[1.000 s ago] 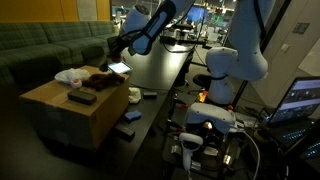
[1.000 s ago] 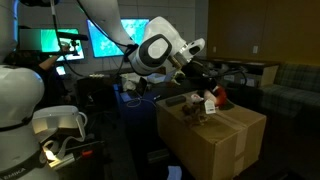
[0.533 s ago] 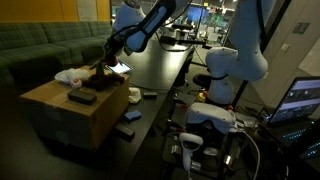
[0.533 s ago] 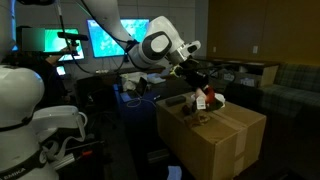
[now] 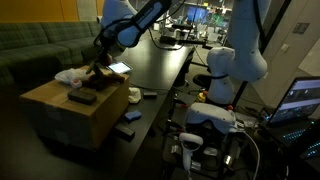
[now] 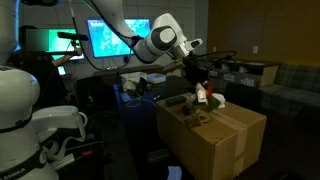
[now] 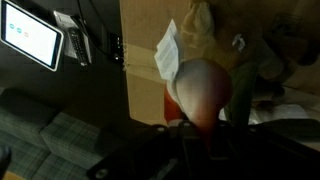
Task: Put the white towel on the table, then the moose on the box, then the duster on the table, then the turnip plushie on the box, then the plastic on the table, then the blue sponge on the box, then the duster from the box to the table, lastly, the other duster from the table to the box
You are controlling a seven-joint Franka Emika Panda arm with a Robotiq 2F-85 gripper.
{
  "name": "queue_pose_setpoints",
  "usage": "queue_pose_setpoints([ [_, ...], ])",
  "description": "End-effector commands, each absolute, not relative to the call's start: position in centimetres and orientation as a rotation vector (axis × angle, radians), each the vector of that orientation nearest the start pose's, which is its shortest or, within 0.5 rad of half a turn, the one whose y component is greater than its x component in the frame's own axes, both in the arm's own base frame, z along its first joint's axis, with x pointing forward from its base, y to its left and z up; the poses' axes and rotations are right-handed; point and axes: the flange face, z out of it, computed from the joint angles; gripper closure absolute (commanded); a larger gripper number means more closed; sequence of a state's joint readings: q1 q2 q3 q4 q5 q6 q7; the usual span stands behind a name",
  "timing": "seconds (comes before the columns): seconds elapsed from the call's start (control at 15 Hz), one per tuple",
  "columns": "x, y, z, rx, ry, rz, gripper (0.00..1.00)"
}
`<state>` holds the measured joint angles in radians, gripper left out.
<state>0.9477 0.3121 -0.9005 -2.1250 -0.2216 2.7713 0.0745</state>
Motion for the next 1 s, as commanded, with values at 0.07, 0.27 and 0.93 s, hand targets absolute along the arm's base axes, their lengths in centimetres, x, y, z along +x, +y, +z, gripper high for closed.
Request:
queue_pose_setpoints([
  [0.07, 63.5, 5.1, 35.9, -3.356, -0.387, -0.792, 0.97],
  [0.27, 65.5, 3.8, 35.6, -3.337, -0.318, -0.830, 0.97],
  [0.93, 70.1, 0.1, 30.3, -3.352, -0.186, -0.779, 0.97],
])
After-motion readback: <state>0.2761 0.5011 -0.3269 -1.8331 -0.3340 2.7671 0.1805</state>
